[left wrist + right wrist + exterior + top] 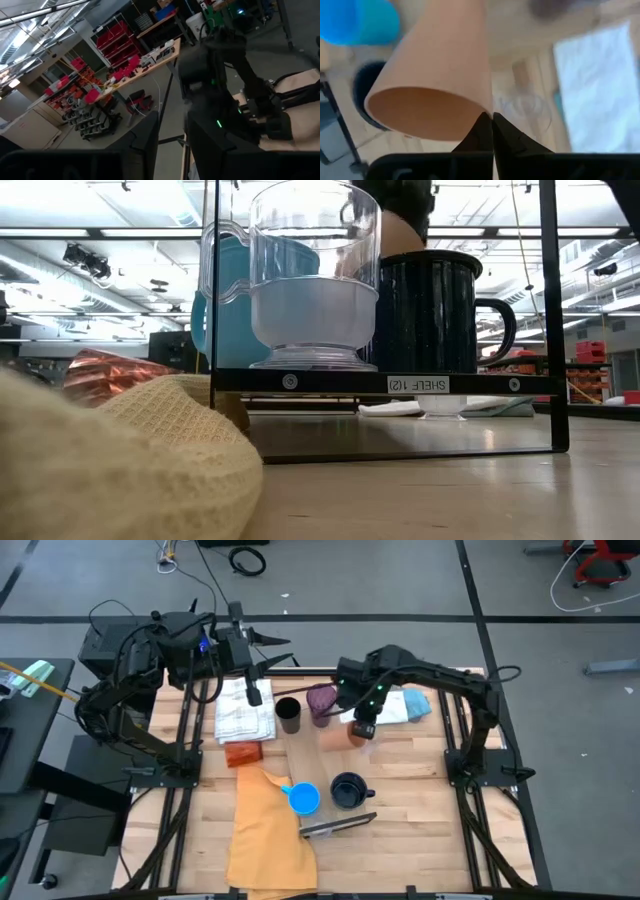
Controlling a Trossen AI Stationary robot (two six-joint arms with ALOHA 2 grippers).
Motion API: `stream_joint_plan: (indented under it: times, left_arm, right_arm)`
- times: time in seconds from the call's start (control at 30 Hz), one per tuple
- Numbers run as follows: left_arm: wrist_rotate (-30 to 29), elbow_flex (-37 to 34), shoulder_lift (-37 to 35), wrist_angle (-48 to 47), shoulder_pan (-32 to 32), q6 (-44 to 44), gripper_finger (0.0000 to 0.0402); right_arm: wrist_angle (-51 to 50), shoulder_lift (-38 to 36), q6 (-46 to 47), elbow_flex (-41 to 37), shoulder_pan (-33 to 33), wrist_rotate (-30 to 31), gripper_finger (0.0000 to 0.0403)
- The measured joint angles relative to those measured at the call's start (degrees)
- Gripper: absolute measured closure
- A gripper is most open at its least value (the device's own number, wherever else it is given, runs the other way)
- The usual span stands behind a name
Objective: Stack small to large cups/mugs on shelf
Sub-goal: Adjust the light orange cup on the shelf
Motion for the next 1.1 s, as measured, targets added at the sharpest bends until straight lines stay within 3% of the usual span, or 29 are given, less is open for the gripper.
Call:
stream_joint_plan:
  times: [0.33, 0.6, 1.1]
  left_arm:
    - [-0.8, 0.0, 0.0, 0.0, 0.0, 2.0, 0.0291]
    - [-0.9, 0.0, 0.0, 0.0, 0.0, 2.7, 0.0287]
    - [-3.8, 0.0, 0.0, 0.2, 0.0, 5.4, 0.0294]
  right_arm:
    - [-0.4, 1.8, 11.8, -5.9, -1.7, -0.6, 0.0403]
    - [-0.3, 1.7, 23.0, -6.3, -2.7, -0.8, 0.0403]
    - [-0.3, 5.0, 38.0, -6.2, -3.4, -10.3, 0.0403]
